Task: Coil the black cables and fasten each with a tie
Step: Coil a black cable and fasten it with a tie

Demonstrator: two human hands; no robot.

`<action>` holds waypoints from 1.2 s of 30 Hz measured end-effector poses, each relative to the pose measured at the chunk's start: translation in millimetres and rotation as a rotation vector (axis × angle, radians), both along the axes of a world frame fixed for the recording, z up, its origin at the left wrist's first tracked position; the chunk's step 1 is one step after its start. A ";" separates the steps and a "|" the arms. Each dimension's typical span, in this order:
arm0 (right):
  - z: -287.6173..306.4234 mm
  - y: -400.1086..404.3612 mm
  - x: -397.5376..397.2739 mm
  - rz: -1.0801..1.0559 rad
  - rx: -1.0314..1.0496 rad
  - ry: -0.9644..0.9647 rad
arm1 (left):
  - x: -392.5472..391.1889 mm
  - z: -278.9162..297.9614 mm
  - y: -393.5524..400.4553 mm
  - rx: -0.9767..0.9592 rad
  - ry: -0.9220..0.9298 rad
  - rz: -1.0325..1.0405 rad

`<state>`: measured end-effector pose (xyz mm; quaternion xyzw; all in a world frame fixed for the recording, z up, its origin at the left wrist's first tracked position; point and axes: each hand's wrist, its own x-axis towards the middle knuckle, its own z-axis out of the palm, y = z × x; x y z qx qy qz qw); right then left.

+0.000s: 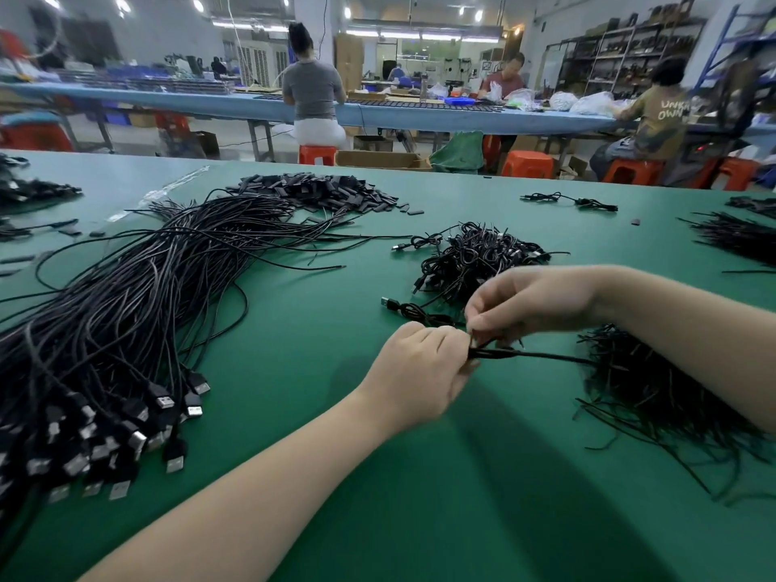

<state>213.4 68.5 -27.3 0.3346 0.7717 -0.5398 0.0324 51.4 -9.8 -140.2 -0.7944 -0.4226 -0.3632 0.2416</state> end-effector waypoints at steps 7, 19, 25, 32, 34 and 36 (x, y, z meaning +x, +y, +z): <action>-76.5 -36.0 -38.5 -0.753 -0.172 0.701 | -1.2 -2.8 7.9 -0.553 -0.888 -0.084; -81.6 -41.1 -47.3 -0.753 -0.234 0.629 | -15.4 3.0 14.3 -0.862 -1.145 -0.231; -77.3 -33.3 -32.0 -0.697 -0.493 0.523 | -20.5 1.2 13.2 -0.951 -1.028 -0.313; -66.5 -35.6 -35.3 -0.715 0.318 0.399 | -12.2 1.3 15.6 -0.927 -1.170 -0.342; -61.6 -36.0 -40.1 -0.629 0.812 0.296 | -6.7 8.2 14.4 -0.925 -1.274 -0.313; -56.0 -38.1 -43.0 -0.445 1.266 0.191 | -3.2 18.6 14.5 -0.982 -1.388 -0.268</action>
